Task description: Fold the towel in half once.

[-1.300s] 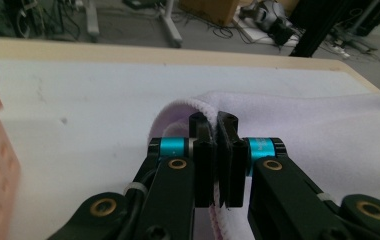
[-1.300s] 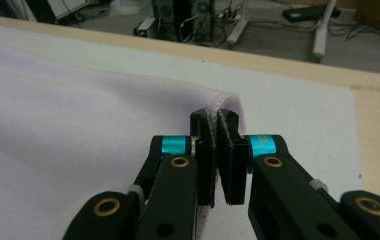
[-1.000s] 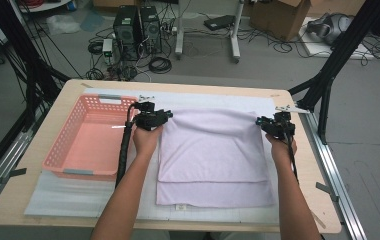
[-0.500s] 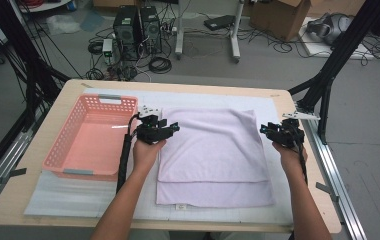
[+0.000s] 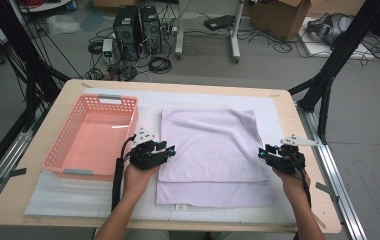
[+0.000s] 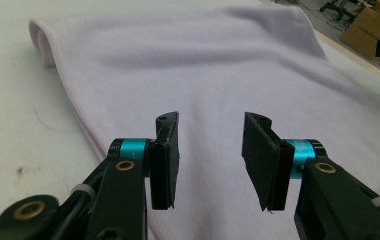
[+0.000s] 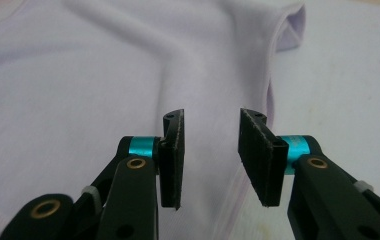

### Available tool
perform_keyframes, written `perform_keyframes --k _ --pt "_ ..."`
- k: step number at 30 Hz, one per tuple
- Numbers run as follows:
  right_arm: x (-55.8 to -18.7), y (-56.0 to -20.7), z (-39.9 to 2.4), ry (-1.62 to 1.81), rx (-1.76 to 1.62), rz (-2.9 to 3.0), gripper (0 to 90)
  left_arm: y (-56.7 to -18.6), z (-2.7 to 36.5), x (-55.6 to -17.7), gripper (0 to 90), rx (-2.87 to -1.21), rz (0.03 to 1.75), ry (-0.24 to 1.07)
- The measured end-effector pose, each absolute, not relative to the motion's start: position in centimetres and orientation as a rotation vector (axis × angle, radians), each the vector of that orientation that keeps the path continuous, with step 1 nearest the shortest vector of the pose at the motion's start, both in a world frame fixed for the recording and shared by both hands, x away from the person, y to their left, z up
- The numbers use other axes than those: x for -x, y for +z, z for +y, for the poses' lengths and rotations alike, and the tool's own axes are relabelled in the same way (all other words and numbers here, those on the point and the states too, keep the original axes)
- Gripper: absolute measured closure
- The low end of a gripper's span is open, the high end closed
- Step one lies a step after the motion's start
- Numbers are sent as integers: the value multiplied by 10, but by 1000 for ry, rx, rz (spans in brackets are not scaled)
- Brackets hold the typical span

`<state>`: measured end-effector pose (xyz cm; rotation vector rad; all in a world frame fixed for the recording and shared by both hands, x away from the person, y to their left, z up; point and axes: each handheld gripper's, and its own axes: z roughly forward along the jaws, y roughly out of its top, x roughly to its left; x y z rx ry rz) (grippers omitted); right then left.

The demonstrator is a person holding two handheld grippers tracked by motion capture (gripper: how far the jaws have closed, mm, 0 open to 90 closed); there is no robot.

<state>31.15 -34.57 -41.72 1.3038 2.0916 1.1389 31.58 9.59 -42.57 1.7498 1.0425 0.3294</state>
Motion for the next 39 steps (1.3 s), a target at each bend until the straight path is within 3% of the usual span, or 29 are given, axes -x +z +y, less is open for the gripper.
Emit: perform_keyframes --k 9,18,29,39 --pt "-276 -428 -345 1118 -1261 2109 622 -443 108 -285 558 -1810 1028 326" --pt "-262 -435 -342 1116 -1238 2131 619 -449 116 -271 561 -1811 1033 324" --pt "-251 -434 -354 1159 -1245 2113 531 -451 120 -262 611 -1819 1027 283" --pt "-245 -436 -364 1151 -1255 2122 606 -451 116 -256 731 -1873 1023 289"
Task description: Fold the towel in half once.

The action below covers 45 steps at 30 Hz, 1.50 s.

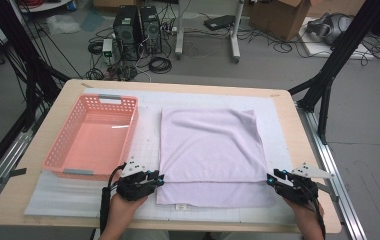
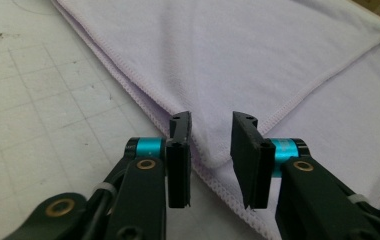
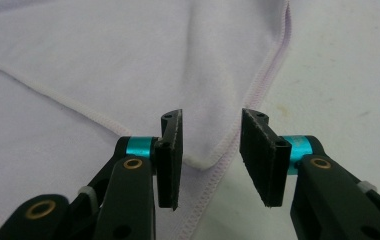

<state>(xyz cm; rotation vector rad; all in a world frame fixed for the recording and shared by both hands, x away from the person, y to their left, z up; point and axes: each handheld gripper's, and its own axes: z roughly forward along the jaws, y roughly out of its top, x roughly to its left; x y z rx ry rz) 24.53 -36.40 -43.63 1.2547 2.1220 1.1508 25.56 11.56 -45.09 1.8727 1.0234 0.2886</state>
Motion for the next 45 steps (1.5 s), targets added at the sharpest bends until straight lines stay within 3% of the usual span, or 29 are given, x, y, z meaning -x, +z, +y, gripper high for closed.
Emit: perform_keyframes --k 5,18,22,24,45 --pt "-247 -439 -359 1139 -1235 2148 602 -450 112 -253 861 -1903 1011 344" --pt "-250 -442 -352 1115 -1218 2186 620 -447 117 -253 874 -1842 1015 301" --pt "-255 -449 -347 1071 -1209 2220 825 -447 117 -252 876 -1836 1015 289" --pt "-255 -448 -346 1059 -1213 2226 875 -446 118 -251 877 -1824 1014 282" --pt "-191 -421 -360 1165 -1195 2238 884 -432 134 -194 879 -1773 945 189"
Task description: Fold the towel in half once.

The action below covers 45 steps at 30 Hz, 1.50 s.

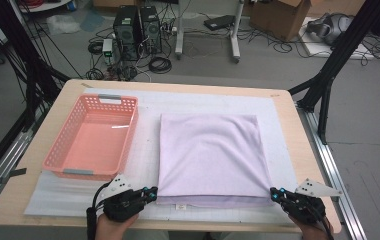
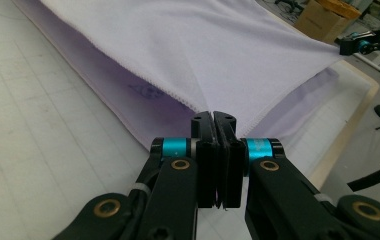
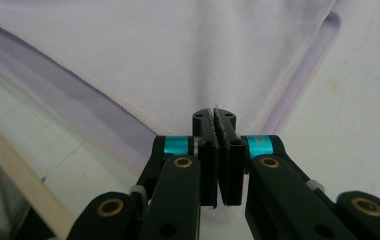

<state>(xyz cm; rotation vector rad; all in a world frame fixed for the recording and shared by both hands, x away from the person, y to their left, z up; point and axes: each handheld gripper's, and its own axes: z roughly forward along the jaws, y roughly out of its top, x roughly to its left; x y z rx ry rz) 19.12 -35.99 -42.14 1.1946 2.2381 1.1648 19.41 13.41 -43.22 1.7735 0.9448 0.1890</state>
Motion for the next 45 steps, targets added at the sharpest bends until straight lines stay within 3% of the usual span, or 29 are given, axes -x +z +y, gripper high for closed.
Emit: perform_keyframes --k 7,8,9,10,14,22,27,30,32,33,35,36,45 --pt "-184 -431 -356 1080 -1191 2294 883 -443 131 -191 868 -1831 972 184" --pt "-185 -432 -356 1065 -1185 2301 877 -443 131 -191 832 -1826 980 196" --pt "-186 -433 -356 1060 -1189 2305 863 -442 132 -192 731 -1812 992 203" --pt "-186 -433 -356 1062 -1198 2297 800 -441 133 -193 664 -1789 1005 211" --pt "-188 -428 -364 1122 -1271 2204 657 -439 135 -204 543 -1764 1032 236" --pt "-216 -435 -363 1078 -1361 2128 609 -442 126 -235 481 -1793 1119 274" --pt "-241 -444 -354 1005 -1415 2136 578 -447 116 -251 454 -1833 1147 210" --pt "-244 -446 -351 993 -1428 2131 632 -452 108 -250 445 -1867 1140 217" --pt "-241 -446 -352 1023 -1440 2143 822 -452 105 -247 471 -1878 1139 268" --pt "-240 -446 -351 1036 -1433 2158 830 -452 103 -244 540 -1898 1134 307" --pt "-239 -445 -349 1018 -1404 2167 848 -452 102 -243 799 -1921 1108 274" --pt "-238 -444 -349 1028 -1411 2167 851 -451 101 -241 850 -1923 1111 278" --pt "-197 -421 -366 1161 -1410 2175 854 -438 127 -212 860 -1869 1048 114"
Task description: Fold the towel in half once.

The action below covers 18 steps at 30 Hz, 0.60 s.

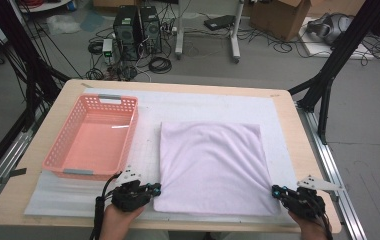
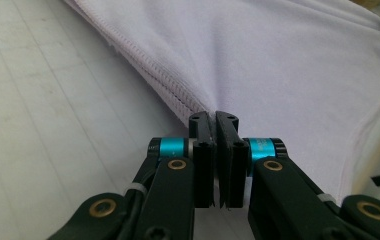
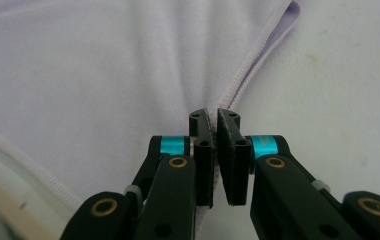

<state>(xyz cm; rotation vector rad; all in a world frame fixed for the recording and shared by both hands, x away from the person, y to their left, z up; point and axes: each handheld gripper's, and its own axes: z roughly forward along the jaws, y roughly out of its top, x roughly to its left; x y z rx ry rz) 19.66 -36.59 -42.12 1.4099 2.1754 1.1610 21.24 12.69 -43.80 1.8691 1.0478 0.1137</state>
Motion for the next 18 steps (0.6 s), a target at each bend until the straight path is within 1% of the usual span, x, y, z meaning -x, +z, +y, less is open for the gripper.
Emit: perform_keyframes --k 4,6,7,8,9,10,12,14,18 --pt "-176 -418 -371 1156 -1457 2265 849 -439 134 -193 855 -1871 1015 69" --pt "-172 -422 -369 1111 -1458 2300 823 -440 133 -194 829 -1868 1001 82" --pt "-173 -424 -369 1106 -1446 2296 806 -440 132 -198 779 -1861 1005 97" --pt "-175 -426 -369 1105 -1443 2286 770 -440 132 -202 696 -1846 1012 124" --pt "-178 -426 -369 1112 -1434 2267 714 -440 131 -207 601 -1826 1004 154" --pt "-181 -426 -369 1127 -1435 2241 665 -439 131 -212 544 -1812 995 192" --pt "-190 -424 -369 1136 -1414 2209 615 -435 128 -225 485 -1805 986 225" --pt "-201 -422 -370 1133 -1379 2171 598 -433 123 -239 473 -1806 965 253" --pt "-232 -421 -373 1157 -1362 2118 587 -431 114 -271 473 -1798 981 268"
